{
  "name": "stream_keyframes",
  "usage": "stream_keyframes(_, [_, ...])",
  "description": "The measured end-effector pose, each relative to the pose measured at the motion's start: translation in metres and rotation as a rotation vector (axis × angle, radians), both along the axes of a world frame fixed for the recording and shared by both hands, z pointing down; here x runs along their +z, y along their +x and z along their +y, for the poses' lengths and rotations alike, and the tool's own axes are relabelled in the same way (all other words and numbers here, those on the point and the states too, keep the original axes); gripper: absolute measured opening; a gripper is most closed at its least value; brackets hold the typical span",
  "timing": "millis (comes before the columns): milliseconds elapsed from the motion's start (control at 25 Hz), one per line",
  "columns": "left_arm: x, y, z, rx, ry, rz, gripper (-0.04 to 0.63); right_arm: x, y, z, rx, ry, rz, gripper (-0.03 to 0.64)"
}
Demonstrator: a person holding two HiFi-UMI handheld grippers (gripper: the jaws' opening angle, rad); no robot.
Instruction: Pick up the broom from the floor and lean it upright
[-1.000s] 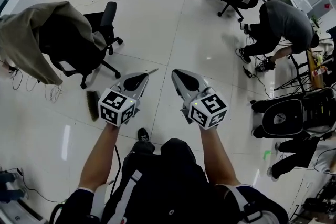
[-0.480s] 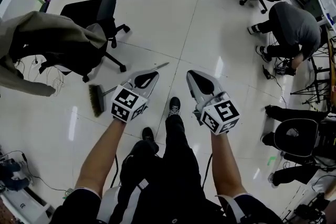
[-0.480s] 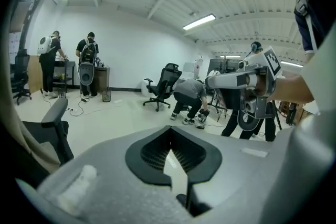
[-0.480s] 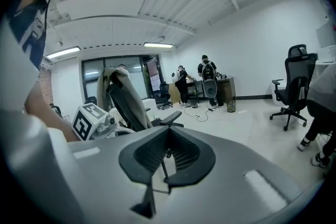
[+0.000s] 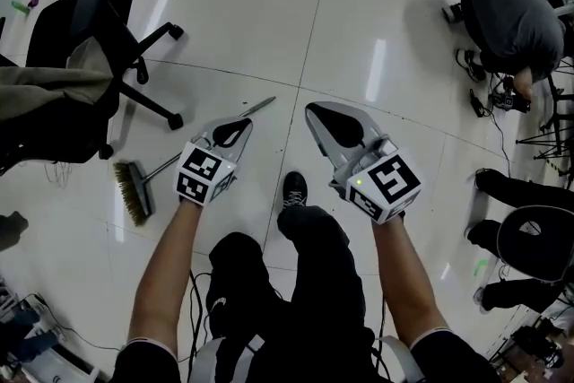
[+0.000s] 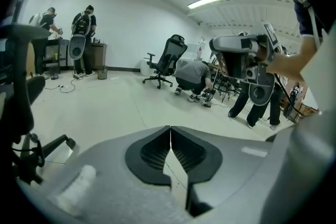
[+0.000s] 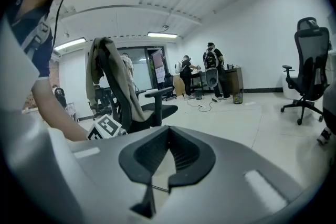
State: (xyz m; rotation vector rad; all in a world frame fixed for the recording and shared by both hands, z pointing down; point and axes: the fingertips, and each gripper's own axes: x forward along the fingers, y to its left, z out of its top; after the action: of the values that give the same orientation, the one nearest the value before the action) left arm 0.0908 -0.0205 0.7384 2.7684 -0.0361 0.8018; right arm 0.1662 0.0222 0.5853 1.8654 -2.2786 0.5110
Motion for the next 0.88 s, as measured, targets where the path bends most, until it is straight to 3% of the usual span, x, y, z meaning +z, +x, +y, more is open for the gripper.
stream_keyframes(480, [0.31, 0.024, -0.028, 0.121, 0.05, -0.251, 0.126, 0.224, 0.041, -0.016, -0.056, -0.026, 0.063, 0.002])
stream_keyframes(680, [0.383, 0.028, -0.036, 0.119, 0.007, -0.31, 0.143, 0.288, 0.061, -0.018, 0.021, -0.065, 0.069, 0.002])
stream_keyframes(880, [0.429, 0.025, -0.037, 0.182, 0.028, -0.383, 0.146, 0.327, 0.066, -0.025, 0.063, -0.093, 0.039, 0.002])
